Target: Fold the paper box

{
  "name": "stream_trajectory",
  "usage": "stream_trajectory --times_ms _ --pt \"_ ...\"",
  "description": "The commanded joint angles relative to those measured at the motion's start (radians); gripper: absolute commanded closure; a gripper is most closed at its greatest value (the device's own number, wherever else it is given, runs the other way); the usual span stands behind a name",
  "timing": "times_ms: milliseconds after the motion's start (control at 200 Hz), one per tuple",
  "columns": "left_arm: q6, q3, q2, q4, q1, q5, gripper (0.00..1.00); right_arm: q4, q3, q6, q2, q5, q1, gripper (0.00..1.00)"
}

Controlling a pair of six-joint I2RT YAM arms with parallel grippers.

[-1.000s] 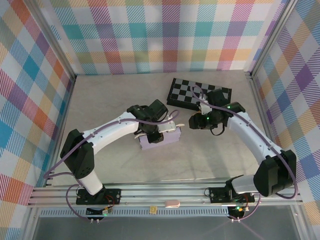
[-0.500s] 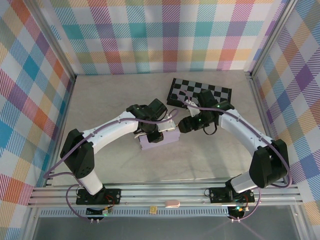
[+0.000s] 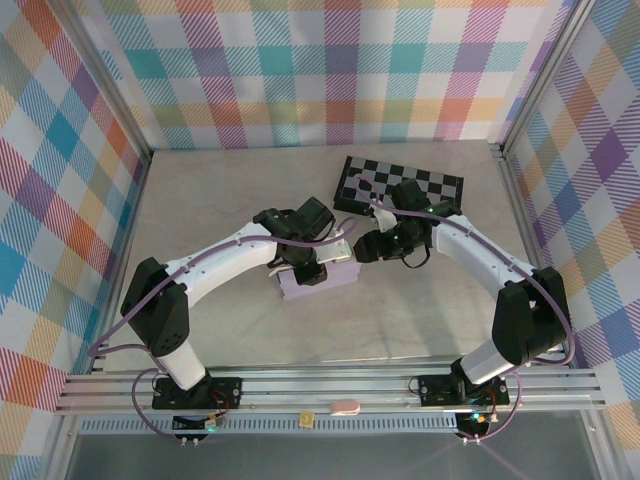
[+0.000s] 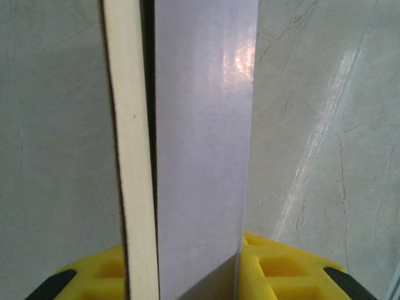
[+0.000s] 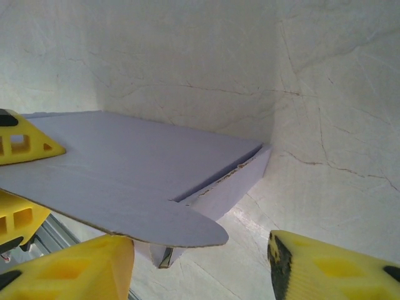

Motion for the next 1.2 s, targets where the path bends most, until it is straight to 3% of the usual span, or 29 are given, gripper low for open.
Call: stream_trajectory --times_ms 0,335,770,1000,1195 --pt "-0.012 0.004 0.036 -0.005 0.011 -0.004 0.70 -0.026 -0.016 0.009 0.036 0.070 0.006 0.46" --pt "-0.041 -0.004 0.024 0.033 0.029 -0.001 0.67 -0.075 -0.024 -0.011 0.056 0.168 0.024 0.53" --pt "-0.055 -0.015 0.017 0.040 0.037 0.015 0.66 -0.075 -0.037 -0.003 0.049 0.174 0.040 0.61" --pt "-0.045 -0.026 0.013 0.040 0.038 0.021 0.69 -0.104 0.048 -0.017 -0.044 0.171 0.035 0.46" --pt "-0.039 -0.020 0.015 0.041 0.042 0.028 0.70 -0.153 0.132 -0.066 -0.090 0.119 -0.029 0.42"
